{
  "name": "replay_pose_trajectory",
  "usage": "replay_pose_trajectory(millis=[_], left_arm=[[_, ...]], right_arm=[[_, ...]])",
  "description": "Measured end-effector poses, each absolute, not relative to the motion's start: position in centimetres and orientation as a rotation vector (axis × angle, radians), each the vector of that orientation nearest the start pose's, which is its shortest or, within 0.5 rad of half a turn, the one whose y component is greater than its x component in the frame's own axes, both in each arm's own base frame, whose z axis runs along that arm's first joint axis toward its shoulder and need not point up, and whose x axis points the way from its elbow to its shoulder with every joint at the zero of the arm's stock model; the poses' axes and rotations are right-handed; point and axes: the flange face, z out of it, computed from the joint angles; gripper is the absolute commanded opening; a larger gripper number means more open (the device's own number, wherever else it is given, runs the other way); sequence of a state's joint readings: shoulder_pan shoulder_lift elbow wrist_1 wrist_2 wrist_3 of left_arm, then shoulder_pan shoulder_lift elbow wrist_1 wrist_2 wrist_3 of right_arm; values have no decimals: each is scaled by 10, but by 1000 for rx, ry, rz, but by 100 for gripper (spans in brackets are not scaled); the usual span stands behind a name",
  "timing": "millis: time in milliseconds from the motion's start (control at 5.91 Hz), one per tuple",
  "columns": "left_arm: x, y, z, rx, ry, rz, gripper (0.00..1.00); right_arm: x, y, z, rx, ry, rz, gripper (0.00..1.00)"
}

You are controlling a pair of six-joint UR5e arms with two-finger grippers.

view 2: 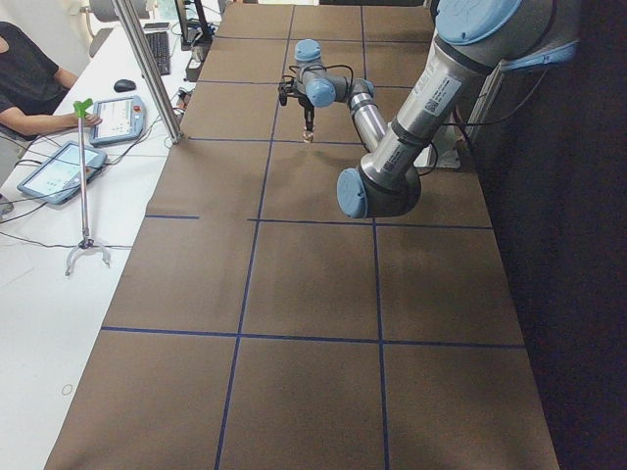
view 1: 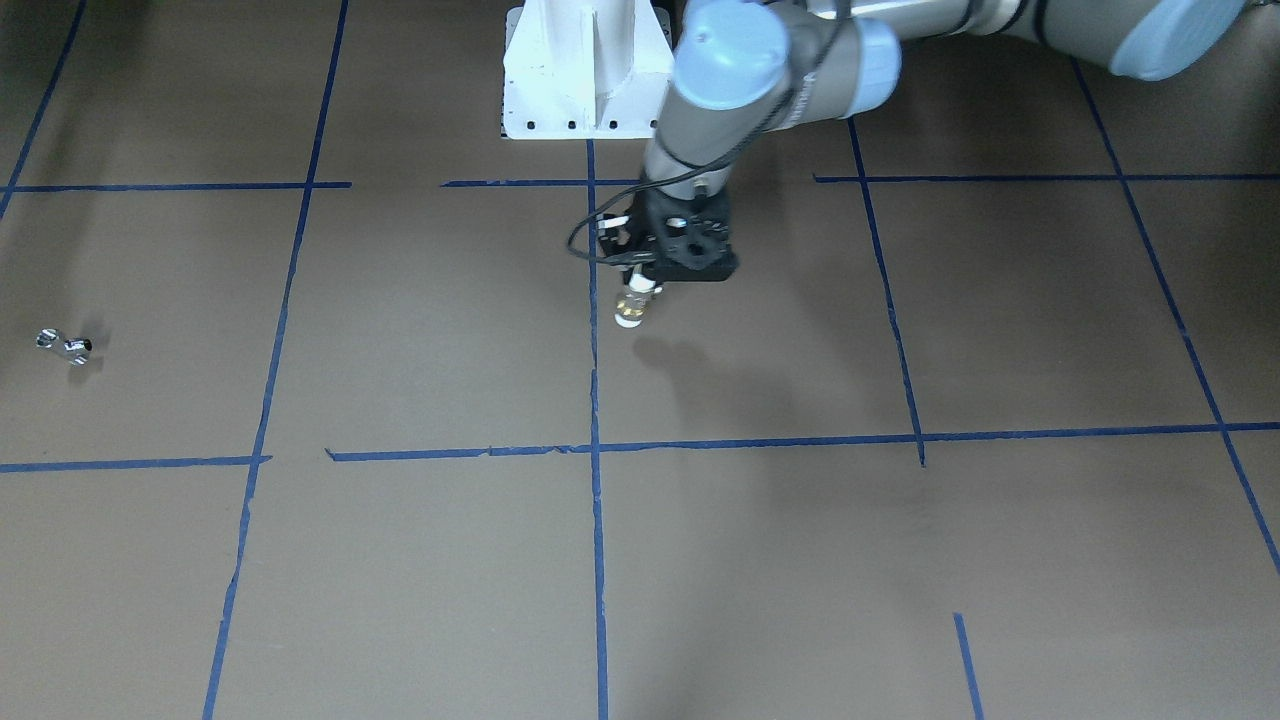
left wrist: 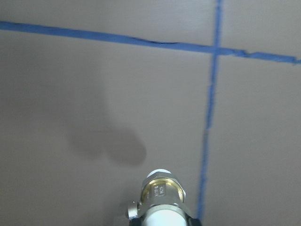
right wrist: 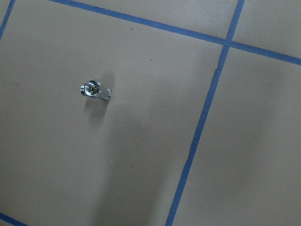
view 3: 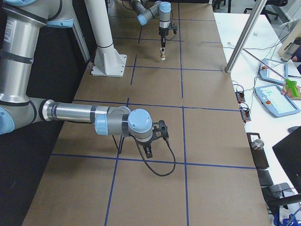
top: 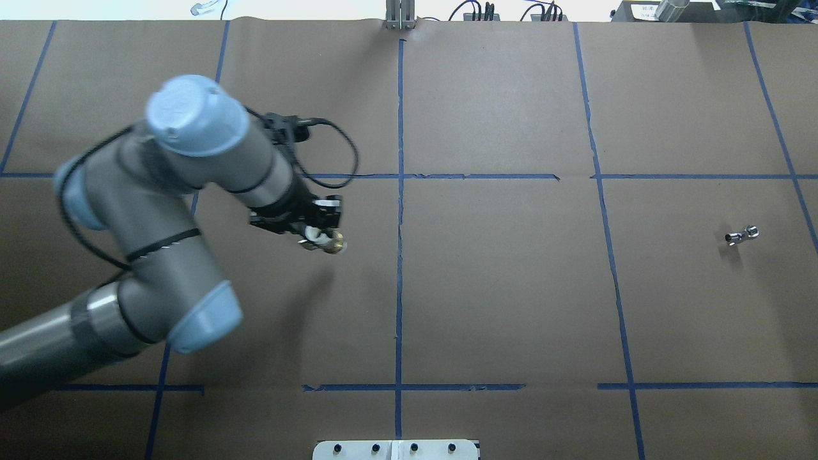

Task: Assemble PPR valve and pipe with both arms
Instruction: 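Carry the valve with the left gripper to the table center, upright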

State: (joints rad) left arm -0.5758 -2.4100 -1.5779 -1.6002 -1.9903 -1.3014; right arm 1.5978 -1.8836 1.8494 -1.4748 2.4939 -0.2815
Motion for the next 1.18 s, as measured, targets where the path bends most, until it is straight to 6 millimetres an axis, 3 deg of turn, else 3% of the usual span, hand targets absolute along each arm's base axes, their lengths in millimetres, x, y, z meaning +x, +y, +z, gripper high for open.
replay_pose_trajectory(millis=[169, 338, 677, 1015, 1185], left_arm=[[573, -480, 118, -1, 912, -118, 0], [584, -486, 118, -4, 891, -126, 0], [588, -488, 124, -14, 861, -135, 0], [595, -481, 127, -24, 840, -129, 7], [598, -478, 128, -24, 837, -125, 24]], right_arm=[[64, -362, 634, 200, -908, -263, 100], [64, -362, 633, 201, -909, -263, 100], [63, -362, 633, 200, -911, -262, 100], [63, -362, 634, 196, -911, -259, 100], [63, -362, 634, 197, -911, -259, 100]])
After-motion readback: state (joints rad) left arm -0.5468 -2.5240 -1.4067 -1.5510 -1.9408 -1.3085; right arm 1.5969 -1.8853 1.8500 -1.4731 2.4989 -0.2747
